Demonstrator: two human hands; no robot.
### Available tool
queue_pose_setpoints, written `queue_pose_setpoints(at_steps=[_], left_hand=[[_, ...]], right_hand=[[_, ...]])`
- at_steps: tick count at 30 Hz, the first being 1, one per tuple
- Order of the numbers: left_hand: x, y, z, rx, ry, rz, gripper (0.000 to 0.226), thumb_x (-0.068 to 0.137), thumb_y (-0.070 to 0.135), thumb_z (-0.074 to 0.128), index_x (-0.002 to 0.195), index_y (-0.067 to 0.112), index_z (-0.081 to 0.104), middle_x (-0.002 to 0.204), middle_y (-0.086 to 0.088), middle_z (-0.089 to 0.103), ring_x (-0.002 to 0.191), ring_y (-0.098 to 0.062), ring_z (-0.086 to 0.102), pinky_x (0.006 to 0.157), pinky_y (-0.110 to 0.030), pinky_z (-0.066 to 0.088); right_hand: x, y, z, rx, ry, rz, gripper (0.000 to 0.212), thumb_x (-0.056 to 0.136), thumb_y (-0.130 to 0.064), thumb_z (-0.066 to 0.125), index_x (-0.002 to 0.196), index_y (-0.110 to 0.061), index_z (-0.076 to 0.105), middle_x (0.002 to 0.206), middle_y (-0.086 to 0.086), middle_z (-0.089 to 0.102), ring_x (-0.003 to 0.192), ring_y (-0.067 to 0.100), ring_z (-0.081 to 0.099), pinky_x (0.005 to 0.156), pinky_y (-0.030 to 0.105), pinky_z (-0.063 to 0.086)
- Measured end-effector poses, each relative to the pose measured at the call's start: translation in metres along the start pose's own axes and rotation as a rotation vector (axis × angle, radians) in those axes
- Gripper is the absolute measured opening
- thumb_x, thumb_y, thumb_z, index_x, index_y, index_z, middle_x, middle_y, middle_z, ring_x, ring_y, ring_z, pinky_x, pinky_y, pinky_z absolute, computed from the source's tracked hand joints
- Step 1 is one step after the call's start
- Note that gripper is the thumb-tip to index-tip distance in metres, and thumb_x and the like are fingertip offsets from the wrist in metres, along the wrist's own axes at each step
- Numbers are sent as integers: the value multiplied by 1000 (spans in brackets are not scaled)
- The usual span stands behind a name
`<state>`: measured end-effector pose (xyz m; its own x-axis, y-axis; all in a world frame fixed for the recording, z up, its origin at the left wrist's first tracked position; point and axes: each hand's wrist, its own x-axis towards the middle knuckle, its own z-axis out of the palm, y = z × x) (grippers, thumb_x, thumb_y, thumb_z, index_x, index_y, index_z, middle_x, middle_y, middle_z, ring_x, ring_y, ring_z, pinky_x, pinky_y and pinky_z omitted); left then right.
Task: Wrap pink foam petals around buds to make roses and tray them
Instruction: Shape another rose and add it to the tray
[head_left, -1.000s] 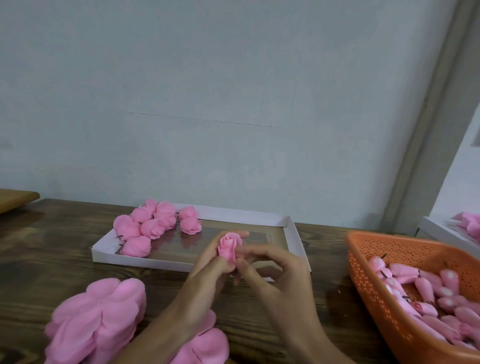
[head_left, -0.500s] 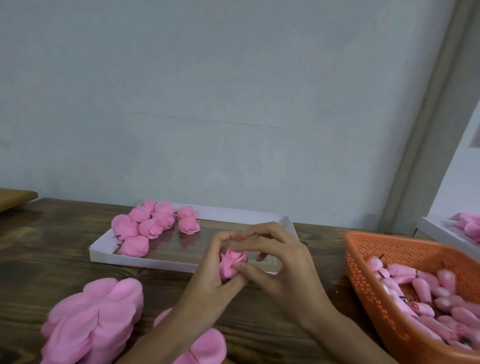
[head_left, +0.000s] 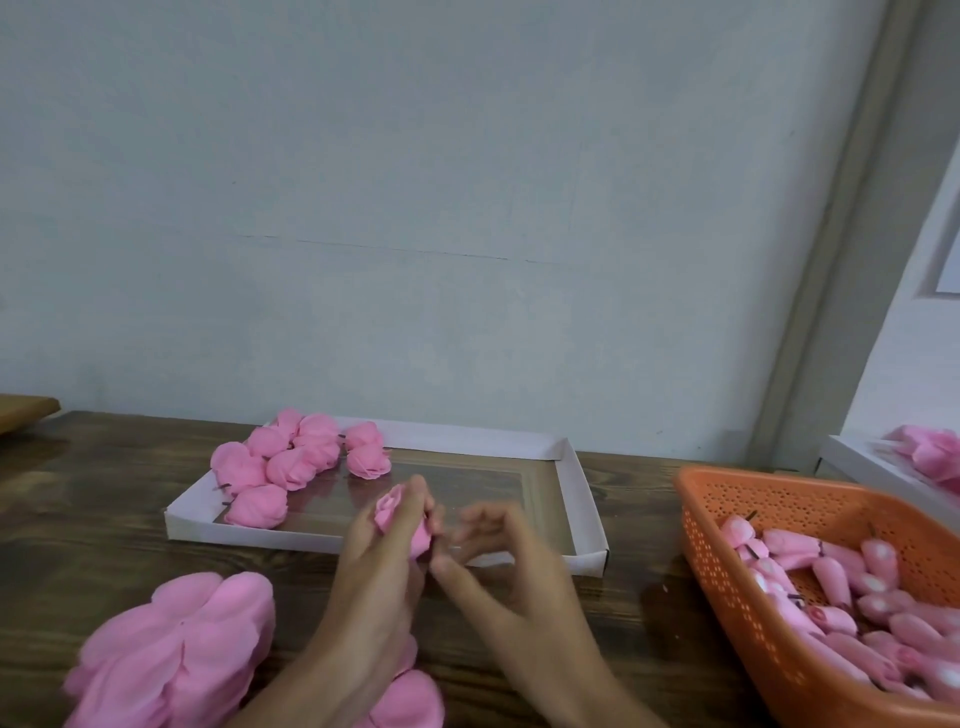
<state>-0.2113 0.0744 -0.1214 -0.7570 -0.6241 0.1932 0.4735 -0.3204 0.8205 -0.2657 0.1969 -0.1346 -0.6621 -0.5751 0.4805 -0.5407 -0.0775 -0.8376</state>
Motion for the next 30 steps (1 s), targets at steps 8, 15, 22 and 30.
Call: queue_pose_setpoints(at_steps=[8,15,22,30], left_hand=[[-13,-9,10,-145,-93,-275,45,73,42,78,96,4,73,97,-17,74,77,-26,73,62,-35,58],[-10,6,-6,112,-285,-183,72,75,53,77,93,-14,56,118,-27,73,74,-27,55,42,-21,25],[-11,-1,1,132,-156,-121,66,69,55,81,80,-9,65,99,-21,76,111,-26,75,65,-35,53],[-7,2,-6,67,-285,-92,56,81,46,79,53,8,47,62,-16,56,86,-34,75,36,-18,42]], right_hand=[[-4,2,8,6,42,-11,32,86,-16,80,113,-30,71,102,-12,79,92,10,76,82,29,62],[3,-10,17,668,-143,351,32,92,-22,72,111,4,73,78,9,67,73,19,63,66,30,53],[0,-7,21,918,-189,377,43,91,-6,69,132,6,60,105,20,68,89,30,67,69,35,55],[-2,-5,24,618,-257,377,20,95,-36,62,91,-27,80,79,7,69,73,21,65,65,31,52]])
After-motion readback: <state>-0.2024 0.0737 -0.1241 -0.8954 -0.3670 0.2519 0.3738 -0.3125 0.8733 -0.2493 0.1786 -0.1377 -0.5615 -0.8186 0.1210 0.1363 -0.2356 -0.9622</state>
